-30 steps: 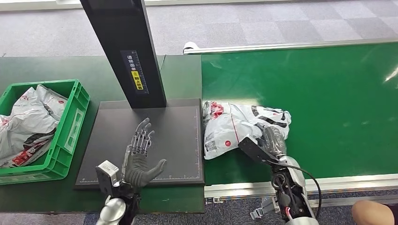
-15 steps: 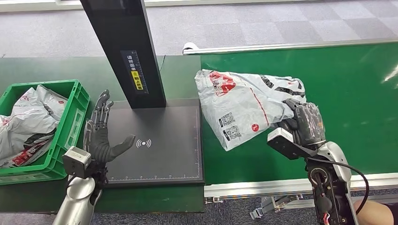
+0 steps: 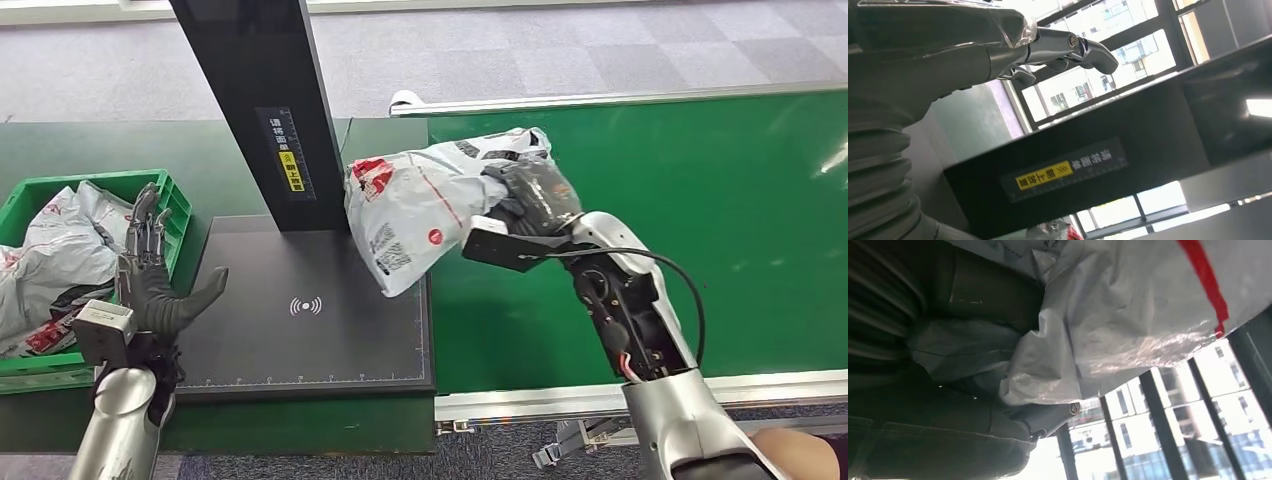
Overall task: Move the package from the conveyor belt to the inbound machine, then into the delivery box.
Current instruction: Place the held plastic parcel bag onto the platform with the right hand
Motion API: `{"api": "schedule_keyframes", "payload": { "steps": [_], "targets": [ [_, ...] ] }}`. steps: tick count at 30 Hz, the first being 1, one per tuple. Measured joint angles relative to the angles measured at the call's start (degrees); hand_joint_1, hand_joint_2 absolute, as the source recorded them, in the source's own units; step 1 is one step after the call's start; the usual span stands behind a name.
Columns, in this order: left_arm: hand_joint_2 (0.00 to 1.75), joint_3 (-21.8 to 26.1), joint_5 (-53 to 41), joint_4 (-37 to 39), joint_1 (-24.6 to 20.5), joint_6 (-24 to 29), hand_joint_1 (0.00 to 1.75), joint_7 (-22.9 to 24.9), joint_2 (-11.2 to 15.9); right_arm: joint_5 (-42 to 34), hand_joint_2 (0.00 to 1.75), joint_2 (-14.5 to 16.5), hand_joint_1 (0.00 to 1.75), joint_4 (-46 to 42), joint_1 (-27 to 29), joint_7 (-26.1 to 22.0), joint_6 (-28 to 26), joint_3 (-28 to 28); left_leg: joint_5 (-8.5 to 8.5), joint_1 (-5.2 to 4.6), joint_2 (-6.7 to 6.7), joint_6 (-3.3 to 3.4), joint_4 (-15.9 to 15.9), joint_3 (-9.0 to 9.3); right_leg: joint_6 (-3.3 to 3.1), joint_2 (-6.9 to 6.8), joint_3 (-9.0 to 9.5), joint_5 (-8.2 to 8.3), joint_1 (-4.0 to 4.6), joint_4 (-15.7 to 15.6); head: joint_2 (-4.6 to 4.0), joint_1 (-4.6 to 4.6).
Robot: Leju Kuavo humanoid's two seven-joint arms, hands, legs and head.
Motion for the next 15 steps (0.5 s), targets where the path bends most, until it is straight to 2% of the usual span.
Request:
{"api": "schedule_keyframes", "payload": {
  "steps": [5,15],
  "targets": [
    [1.75,1.72,-0.61,0.93,0.08,-0.48,0.0,0.02,0.61,-0.42,1.75,2.59,1.75,6.11,-2.15,-0.19,-0.65,5.15,0.0,0.01,-0.01,0.0,0.0,-0.07,0.0,-0.01,-0.03,-0.01,0.01,0.01,0.0,0.02],
    [1.75,3.78,-0.33,2.33,-1.05,-2.98,0.0,1.13,2.43,-3.7,1.75,5.55,1.75,9.49,-2.81,-1.27,1.49,11.16,0.0,0.0,0.0,0.0,0.0,-0.06,-0.01,0.0,-0.09,0.0,0.01,0.0,0.0,0.01]
  ]
}}
